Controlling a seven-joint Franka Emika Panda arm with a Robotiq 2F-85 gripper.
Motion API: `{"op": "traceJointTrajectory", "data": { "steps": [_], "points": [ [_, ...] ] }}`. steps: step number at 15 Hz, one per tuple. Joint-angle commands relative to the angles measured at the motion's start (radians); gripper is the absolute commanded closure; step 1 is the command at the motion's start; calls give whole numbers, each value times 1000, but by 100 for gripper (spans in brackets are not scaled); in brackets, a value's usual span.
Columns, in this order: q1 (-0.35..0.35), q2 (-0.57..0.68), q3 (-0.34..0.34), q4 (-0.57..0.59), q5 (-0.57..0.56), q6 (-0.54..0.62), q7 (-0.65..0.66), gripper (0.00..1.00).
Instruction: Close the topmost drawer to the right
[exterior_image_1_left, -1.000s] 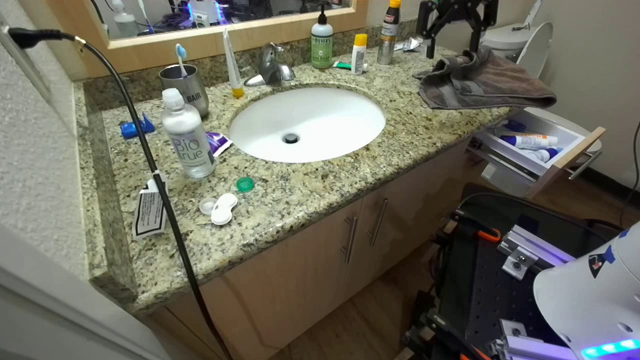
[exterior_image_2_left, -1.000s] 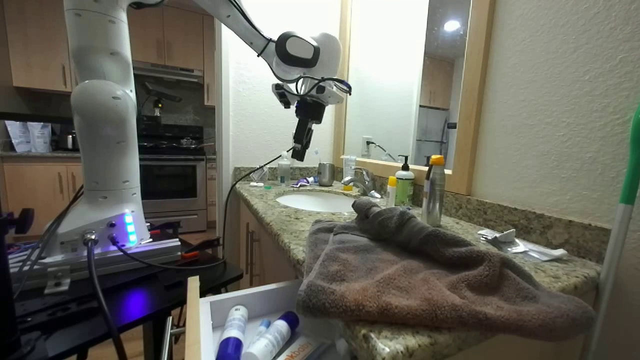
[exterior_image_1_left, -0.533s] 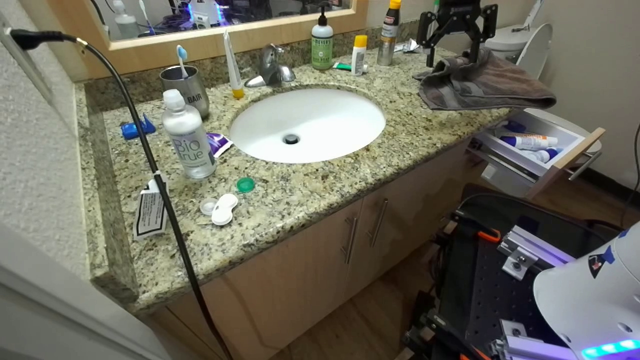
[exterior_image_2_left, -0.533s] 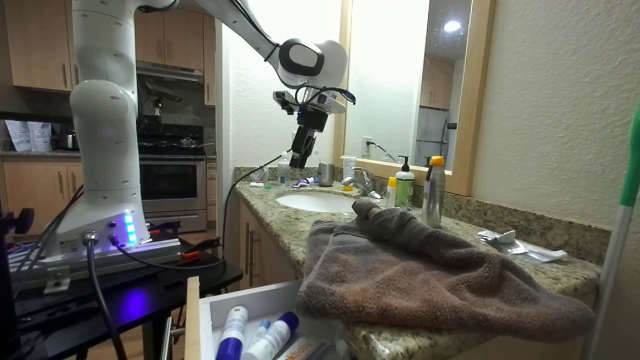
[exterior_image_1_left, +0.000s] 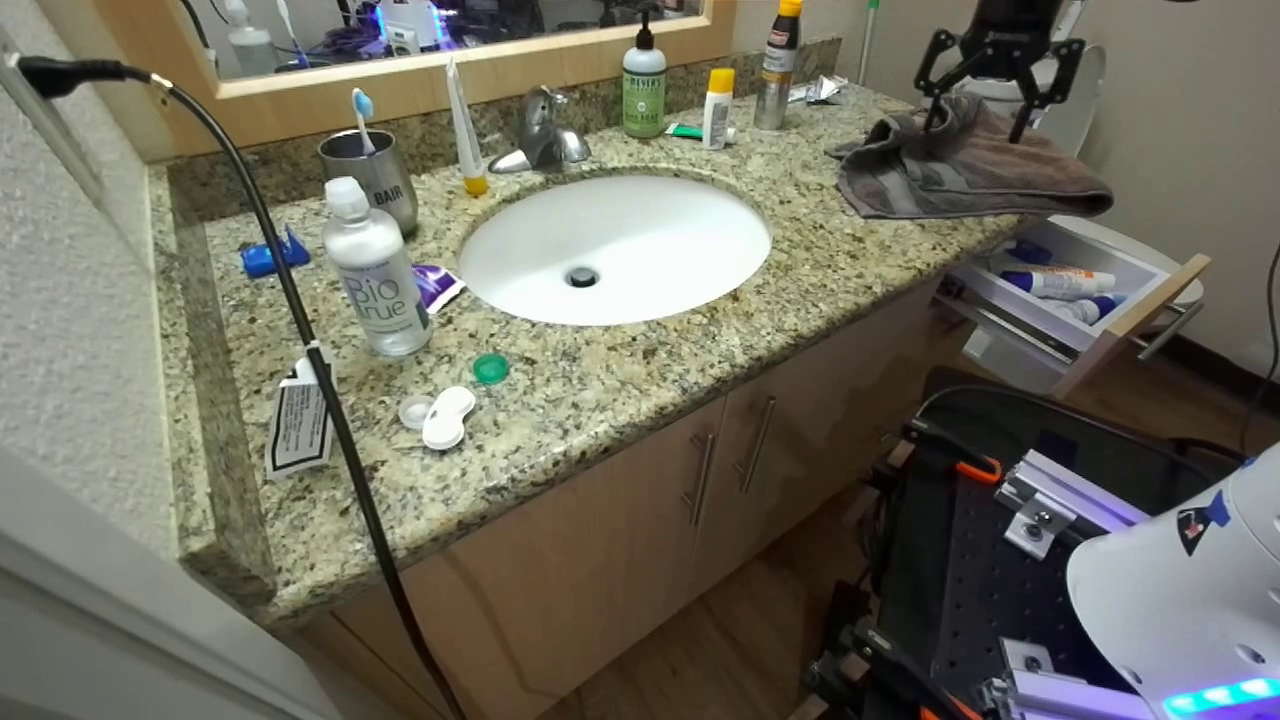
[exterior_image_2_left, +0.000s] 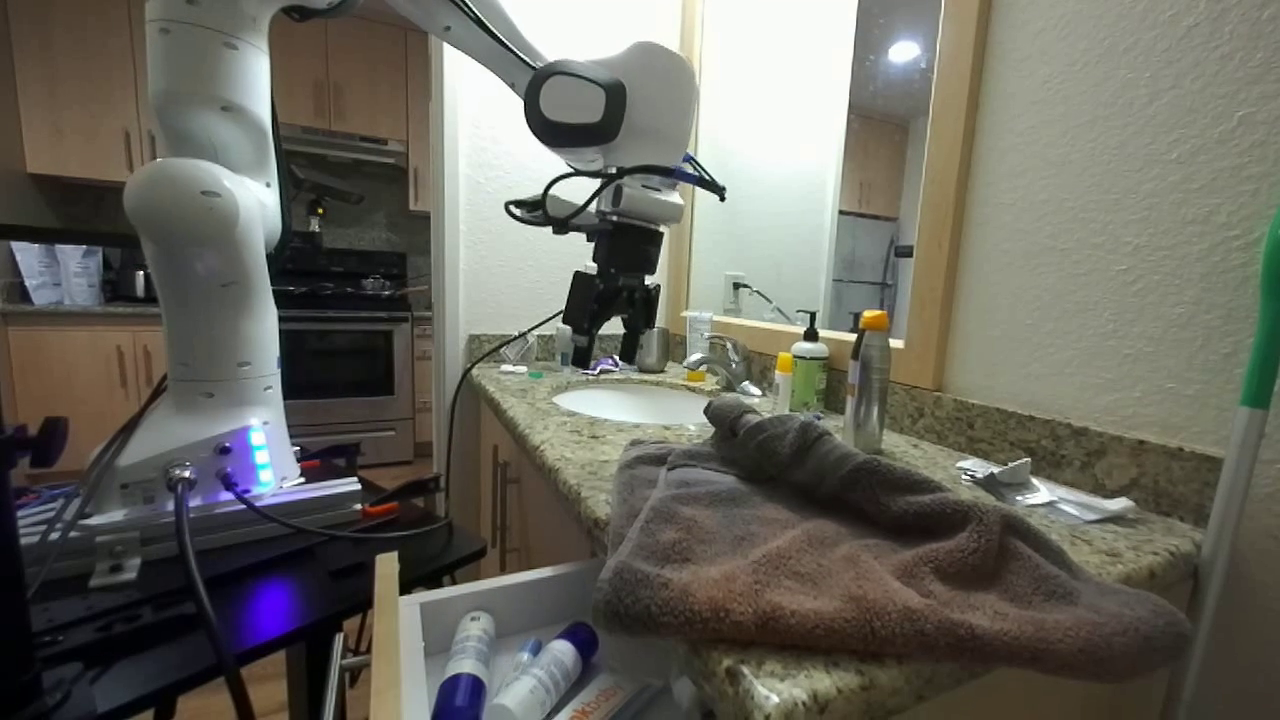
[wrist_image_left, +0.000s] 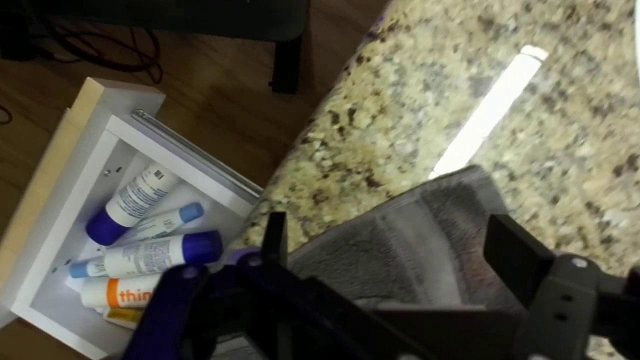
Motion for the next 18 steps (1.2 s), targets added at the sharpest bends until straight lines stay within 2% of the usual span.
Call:
{"op": "traceJointTrajectory", "data": {
  "steps": [1,4,7,8,10,11,16,18],
  "points": [
    [-68,1,-67,-58,51,113,25,0],
    [-90,32,-122,-102,36,221,121,0],
    [-76,98,-161,-156,-78,316,271,0],
    [-63,121,-171,-169,-124,325,315,0],
    [-39,154,-175,-166,-179,247,332,0],
    [-50,124,-180,-162,-137,271,301,0],
    [-35,139,-189,-159,-134,272,306,0],
    [-63,117,-199,-211,-50,396,301,0]
  ]
}}
